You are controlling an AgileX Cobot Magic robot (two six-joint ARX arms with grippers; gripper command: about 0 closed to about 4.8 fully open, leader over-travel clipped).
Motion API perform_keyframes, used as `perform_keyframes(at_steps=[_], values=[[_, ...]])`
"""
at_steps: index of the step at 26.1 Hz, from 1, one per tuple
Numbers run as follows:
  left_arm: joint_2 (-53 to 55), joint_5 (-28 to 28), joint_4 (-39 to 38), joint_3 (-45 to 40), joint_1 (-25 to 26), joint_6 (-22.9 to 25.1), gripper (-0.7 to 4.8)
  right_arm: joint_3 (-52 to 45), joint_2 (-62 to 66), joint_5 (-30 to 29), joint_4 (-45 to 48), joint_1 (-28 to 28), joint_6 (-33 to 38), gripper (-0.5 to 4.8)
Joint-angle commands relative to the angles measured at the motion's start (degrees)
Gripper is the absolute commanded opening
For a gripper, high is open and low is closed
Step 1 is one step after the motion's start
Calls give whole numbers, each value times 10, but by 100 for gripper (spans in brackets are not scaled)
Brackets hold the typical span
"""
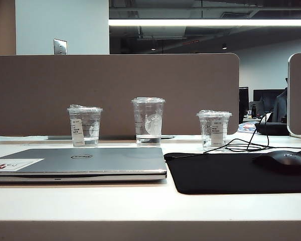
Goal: Pick up the coffee cup on the left and place it on the left side of the laptop.
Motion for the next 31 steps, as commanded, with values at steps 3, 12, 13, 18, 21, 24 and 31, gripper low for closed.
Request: perform_keyframes(at_steps=[3, 12, 13, 18, 21, 24, 31], values=[[0, 2, 2, 2, 0, 0, -5, -3, -1, 0, 14, 0, 2, -1], [0, 1, 1, 2, 0, 0, -6, -3, -1, 0, 14, 0, 2, -1], [0, 1, 1, 2, 0, 0, -6, -3, -1, 0, 14, 0, 2, -1], [0, 1, 1, 2, 0, 0, -6, -2, -1, 0, 14, 0, 2, -1], [0, 1, 6, 4, 0, -3, -6, 4, -1, 0, 14, 1, 2, -2], [0, 0, 14, 9, 0, -20, -6, 24, -1, 0, 14, 3, 2, -2], [15, -13, 3, 48, 0, -51, -6, 117, 20, 0, 7, 3, 2, -2]])
